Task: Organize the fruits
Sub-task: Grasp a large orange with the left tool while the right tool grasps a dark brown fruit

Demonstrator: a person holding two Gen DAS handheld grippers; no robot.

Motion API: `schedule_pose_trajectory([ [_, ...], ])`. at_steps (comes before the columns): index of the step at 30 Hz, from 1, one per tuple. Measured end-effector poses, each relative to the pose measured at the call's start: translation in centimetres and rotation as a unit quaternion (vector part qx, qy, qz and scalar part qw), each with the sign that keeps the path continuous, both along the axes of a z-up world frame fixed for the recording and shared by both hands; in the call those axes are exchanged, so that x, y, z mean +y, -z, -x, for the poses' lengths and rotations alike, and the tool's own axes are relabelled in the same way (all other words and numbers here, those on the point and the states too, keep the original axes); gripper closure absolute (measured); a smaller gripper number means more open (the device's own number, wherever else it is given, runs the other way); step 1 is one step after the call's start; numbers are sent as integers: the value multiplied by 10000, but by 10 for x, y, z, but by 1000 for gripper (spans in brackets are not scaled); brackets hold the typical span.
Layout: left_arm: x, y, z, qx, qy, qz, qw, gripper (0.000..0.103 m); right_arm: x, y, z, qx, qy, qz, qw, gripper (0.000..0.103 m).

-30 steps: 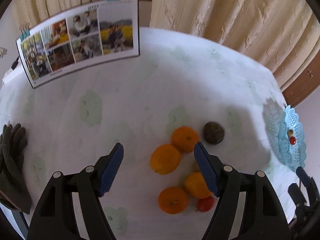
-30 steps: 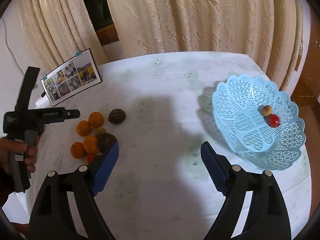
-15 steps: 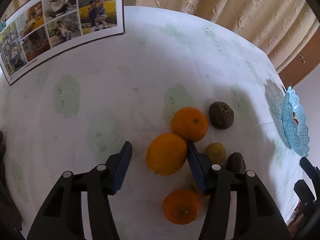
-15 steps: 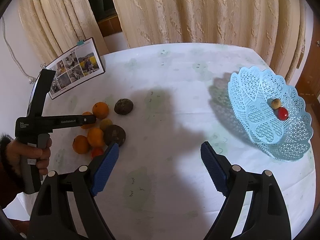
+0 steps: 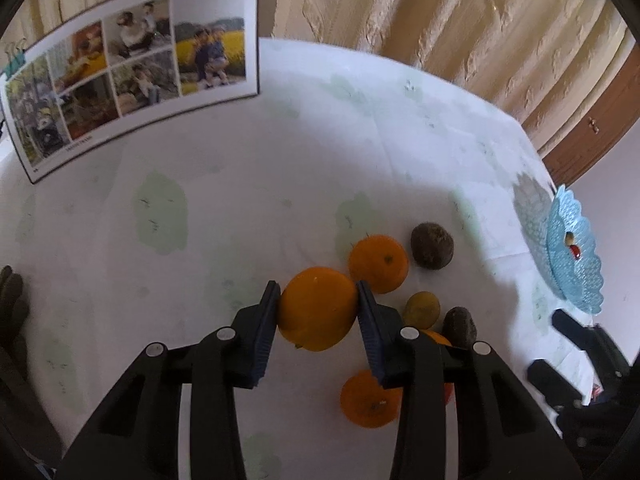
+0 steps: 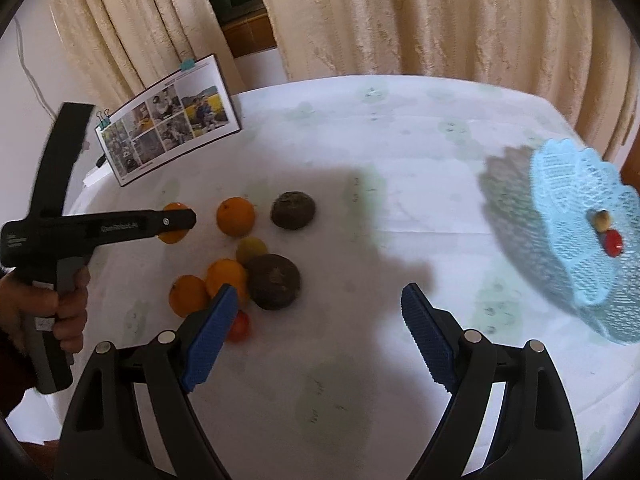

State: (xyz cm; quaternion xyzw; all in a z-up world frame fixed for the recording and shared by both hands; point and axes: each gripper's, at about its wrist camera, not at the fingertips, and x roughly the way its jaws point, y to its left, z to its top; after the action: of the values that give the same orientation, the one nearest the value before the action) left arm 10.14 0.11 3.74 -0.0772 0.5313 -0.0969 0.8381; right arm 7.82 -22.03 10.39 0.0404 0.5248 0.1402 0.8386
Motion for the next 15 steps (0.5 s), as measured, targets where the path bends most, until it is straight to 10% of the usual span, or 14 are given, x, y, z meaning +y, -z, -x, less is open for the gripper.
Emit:
schedule_pose_trajectory([
  [15,22,-26,17,-149,-272,48,9995,64,30,43,-10,439,-571,175,9973,45],
])
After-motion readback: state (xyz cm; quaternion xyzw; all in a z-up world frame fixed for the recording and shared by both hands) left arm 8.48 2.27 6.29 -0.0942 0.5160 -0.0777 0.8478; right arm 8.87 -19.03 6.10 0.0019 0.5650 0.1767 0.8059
